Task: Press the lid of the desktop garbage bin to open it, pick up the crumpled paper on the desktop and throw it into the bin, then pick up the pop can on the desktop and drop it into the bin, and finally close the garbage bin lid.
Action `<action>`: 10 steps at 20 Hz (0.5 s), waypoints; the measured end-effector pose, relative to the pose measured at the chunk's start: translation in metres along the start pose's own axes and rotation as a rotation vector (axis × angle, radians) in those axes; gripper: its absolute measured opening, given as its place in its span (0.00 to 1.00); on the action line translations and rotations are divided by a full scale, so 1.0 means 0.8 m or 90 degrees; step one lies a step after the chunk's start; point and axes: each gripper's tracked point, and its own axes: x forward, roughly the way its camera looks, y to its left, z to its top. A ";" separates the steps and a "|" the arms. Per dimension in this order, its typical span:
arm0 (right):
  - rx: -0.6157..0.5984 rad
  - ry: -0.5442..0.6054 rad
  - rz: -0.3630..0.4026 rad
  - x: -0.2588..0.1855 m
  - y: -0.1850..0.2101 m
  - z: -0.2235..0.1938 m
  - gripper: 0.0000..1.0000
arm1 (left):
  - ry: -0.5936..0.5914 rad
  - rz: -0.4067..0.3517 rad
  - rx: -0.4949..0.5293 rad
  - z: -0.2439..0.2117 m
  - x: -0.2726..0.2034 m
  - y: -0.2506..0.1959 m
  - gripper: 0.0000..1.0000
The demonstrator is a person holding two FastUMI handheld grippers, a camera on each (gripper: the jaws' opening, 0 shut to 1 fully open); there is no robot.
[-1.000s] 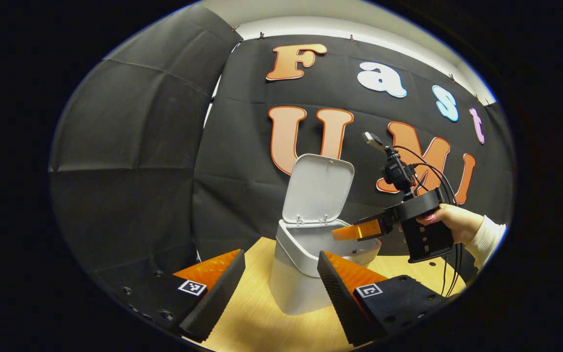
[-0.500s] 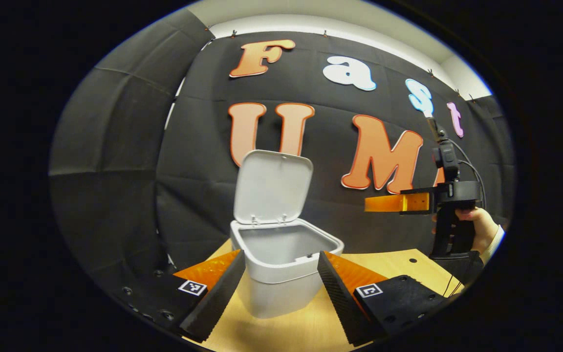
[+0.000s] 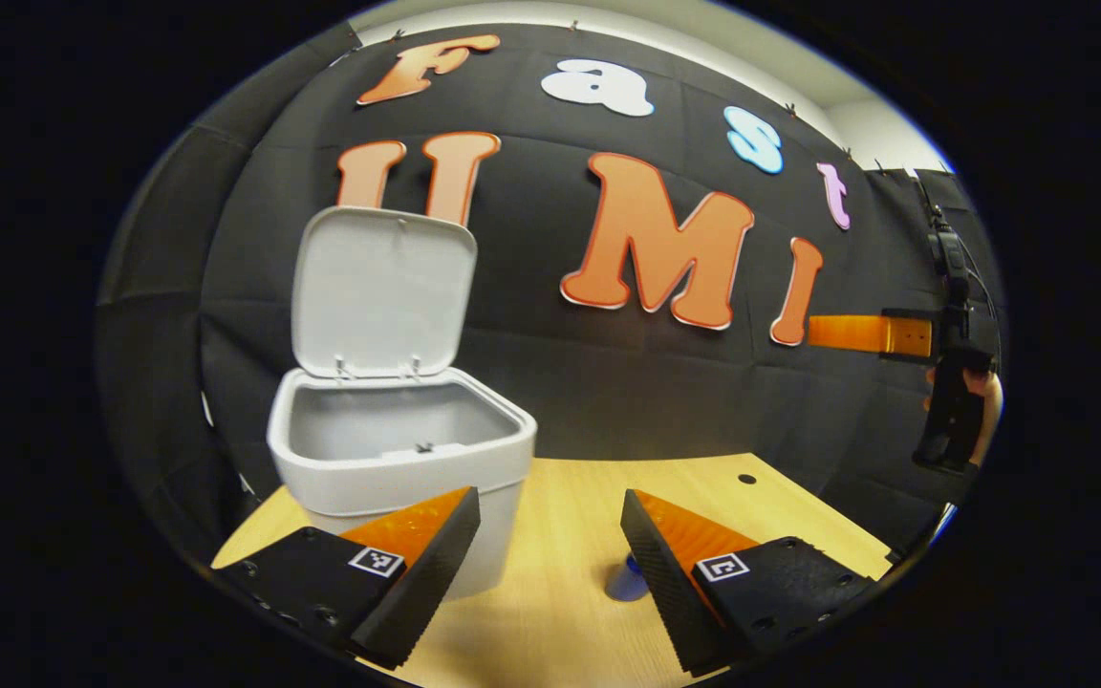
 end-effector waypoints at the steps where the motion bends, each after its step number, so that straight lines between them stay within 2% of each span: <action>1: -0.001 -0.001 -0.010 -0.004 -0.016 0.001 0.94 | 0.014 -0.022 -0.006 -0.017 0.011 -0.017 0.95; 4: -0.003 0.003 -0.032 -0.018 -0.052 -0.009 0.94 | 0.063 -0.039 -0.015 -0.068 0.042 -0.054 0.95; 10: 0.003 0.015 -0.068 -0.036 -0.109 -0.034 0.94 | 0.144 -0.071 0.026 -0.168 0.093 -0.088 0.96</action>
